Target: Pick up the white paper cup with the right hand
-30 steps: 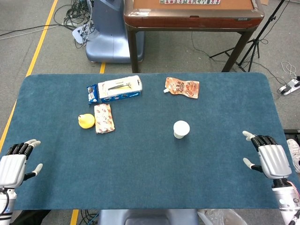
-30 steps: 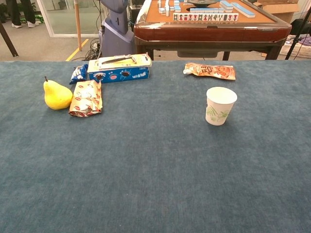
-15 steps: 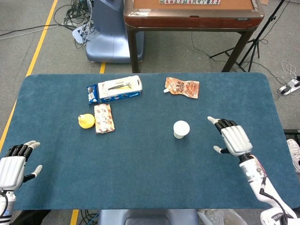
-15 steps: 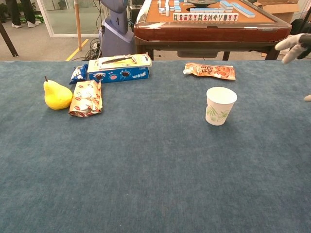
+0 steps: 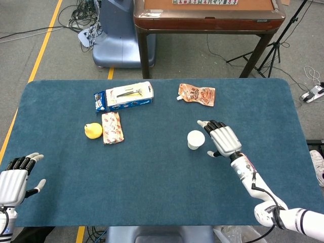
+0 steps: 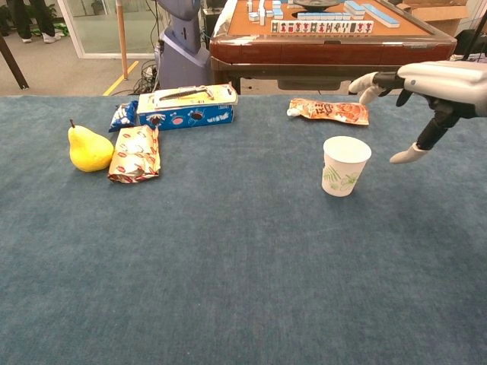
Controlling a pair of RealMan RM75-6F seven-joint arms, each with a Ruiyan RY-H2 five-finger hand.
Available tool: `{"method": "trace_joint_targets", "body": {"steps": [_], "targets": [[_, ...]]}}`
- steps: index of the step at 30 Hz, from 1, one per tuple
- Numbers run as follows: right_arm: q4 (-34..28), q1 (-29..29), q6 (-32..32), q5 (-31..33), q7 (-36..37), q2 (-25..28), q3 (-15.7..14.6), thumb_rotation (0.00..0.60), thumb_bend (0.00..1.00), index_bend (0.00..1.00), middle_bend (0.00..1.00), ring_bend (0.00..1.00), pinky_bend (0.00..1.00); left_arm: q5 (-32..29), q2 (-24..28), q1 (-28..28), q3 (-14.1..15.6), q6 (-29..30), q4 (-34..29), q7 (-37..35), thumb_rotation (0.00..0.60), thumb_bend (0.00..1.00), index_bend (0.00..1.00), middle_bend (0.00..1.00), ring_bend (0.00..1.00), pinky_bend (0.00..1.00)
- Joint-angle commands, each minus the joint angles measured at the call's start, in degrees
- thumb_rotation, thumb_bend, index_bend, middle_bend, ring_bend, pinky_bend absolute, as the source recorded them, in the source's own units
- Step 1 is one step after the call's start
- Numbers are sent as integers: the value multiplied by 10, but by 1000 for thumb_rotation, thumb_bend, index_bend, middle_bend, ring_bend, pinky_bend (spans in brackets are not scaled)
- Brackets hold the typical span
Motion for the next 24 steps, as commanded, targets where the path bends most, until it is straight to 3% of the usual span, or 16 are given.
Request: {"method": "trace_joint_targets", "body": {"steps": [1,14,24], "targets": [[29,21,-21,18,1,-25,3,600,72,98,174,113,231,0,0,-1,0,-1,-1,1,600,198,248,220,211,176],[121,78,-61,48,18,-97,1,600,73,98,223,113,230,-2,0,-3,-1,-6,-4,7,600,198,249,220,211,176],[152,94,-67,56,28,-119,-8,600,75,99,257,148,230,-6,1,-1,-1,-6,-1,5,600,198,249,220,211,175]]}}
